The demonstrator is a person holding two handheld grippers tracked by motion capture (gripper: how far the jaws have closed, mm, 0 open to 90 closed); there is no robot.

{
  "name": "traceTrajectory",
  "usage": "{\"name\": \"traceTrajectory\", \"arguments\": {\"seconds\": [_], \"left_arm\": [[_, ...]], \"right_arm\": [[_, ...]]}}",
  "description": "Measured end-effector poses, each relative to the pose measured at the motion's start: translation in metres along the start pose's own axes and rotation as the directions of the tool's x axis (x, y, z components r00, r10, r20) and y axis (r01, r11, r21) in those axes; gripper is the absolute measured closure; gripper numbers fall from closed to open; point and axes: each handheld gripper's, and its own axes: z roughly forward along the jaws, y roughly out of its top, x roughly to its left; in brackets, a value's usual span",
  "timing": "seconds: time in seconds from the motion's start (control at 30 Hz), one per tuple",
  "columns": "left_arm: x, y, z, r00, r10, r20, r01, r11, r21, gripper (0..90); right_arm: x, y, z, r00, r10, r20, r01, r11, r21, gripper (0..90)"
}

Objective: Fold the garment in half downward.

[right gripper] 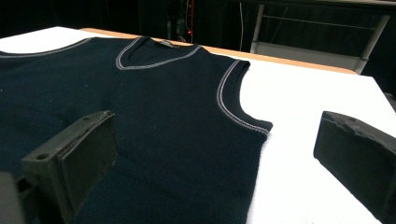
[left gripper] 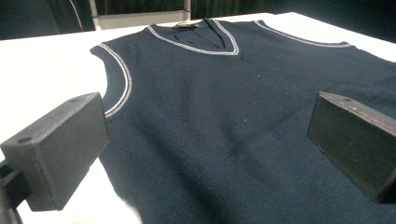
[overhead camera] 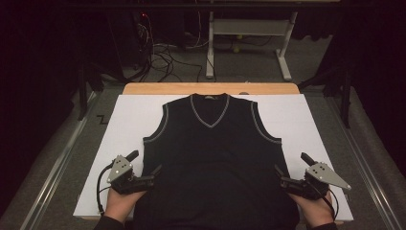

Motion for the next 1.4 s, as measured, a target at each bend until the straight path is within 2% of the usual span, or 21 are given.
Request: {"name": "traceTrajectory", "arguments": {"seconds": [0.07, 0.2, 0.33, 0.4, 0.47, 0.6, 0.67, 0.83, 0.9, 1.1, 1.2, 1.23, 1.33, 1.4], "left_arm": [[0.001, 0.0, 0.001, 0.9999, -0.015, 0.004, 0.015, 0.9999, -0.001, 0.0], [0.001, 0.0, 0.001, 1.0, 0.001, 0.003, -0.001, 1.0, 0.001, 0.0], [0.001, 0.0, 0.0, 0.9999, -0.008, 0.01, 0.008, 0.9999, -0.012, 0.0], [0.001, 0.001, -0.001, 1.0, -0.008, 0.003, 0.008, 0.9999, 0.007, 0.0], [0.002, 0.001, -0.001, 0.9999, -0.016, 0.006, 0.016, 0.9998, -0.015, 0.0], [0.004, 0.001, -0.001, 0.9998, -0.022, 0.002, 0.022, 0.9996, -0.02, 0.0], [0.004, 0.002, 0.0, 0.9989, -0.038, 0.029, 0.039, 0.9992, -0.004, 0.0], [0.002, 0.003, 0.0, 0.9986, -0.037, 0.038, 0.037, 0.9993, -0.001, 0.0], [0.003, 0.003, 0.001, 0.998, -0.042, 0.046, 0.041, 0.999, 0.014, 0.0], [0.003, 0.005, 0.002, 0.9991, -0.034, 0.023, 0.033, 0.9983, 0.048, 0.0], [0.003, 0.005, 0.004, 0.9992, -0.037, 0.015, 0.036, 0.9965, 0.076, 0.0], [0.004, 0.006, 0.005, 0.9993, -0.036, 0.013, 0.035, 0.9946, 0.098, 0.0], [0.004, 0.007, 0.008, 0.9996, -0.023, -0.017, 0.025, 0.9908, 0.133, 0.0], [0.007, 0.009, 0.009, 0.9984, -0.018, -0.054, 0.026, 0.986, 0.165, 0.0]], "right_arm": [[0.0, 0.0, 0.001, 1.0, -0.003, -0.002, 0.003, 1.0, 0.001, 0.0], [0.0, 0.001, 0.0, 0.9996, 0.02, -0.019, -0.02, 1.0, -0.006, 0.0], [0.001, 0.001, 0.0, 0.9998, 0.013, -0.018, -0.013, 1.0, -0.007, 0.0], [0.001, 0.001, 0.0, 0.9998, 0.013, -0.017, -0.013, 1.0, -0.003, 0.0], [0.001, 0.001, 0.001, 0.9997, 0.015, -0.018, -0.015, 1.0, -0.002, 0.0], [0.001, 0.001, 0.0, 0.9996, 0.014, -0.024, -0.014, 1.0, -0.007, 0.0], [0.002, 0.001, 0.001, 0.9997, 0.012, -0.021, -0.012, 1.0, -0.003, 0.0], [0.001, 0.001, 0.001, 0.9997, 0.011, -0.019, -0.011, 1.0, 0.0, 0.0], [0.001, 0.001, 0.002, 0.9998, 0.011, -0.018, -0.011, 1.0, 0.003, 0.0], [0.002, 0.005, 0.004, 0.9997, 0.013, -0.021, -0.012, 1.0, 0.028, 0.0], [0.003, 0.009, 0.006, 0.9999, 0.011, -0.013, -0.01, 0.999, 0.031, 0.1], [0.003, 0.01, 0.007, 0.9998, 0.013, -0.013, -0.012, 0.999, 0.036, 0.1], [0.003, 0.014, 0.014, 0.9999, 0.002, -0.011, -0.002, 0.998, 0.055, 0.3], [0.003, 0.015, 0.02, 0.9999, -0.017, 0.003, 0.017, 0.997, 0.074, 0.4]]}}
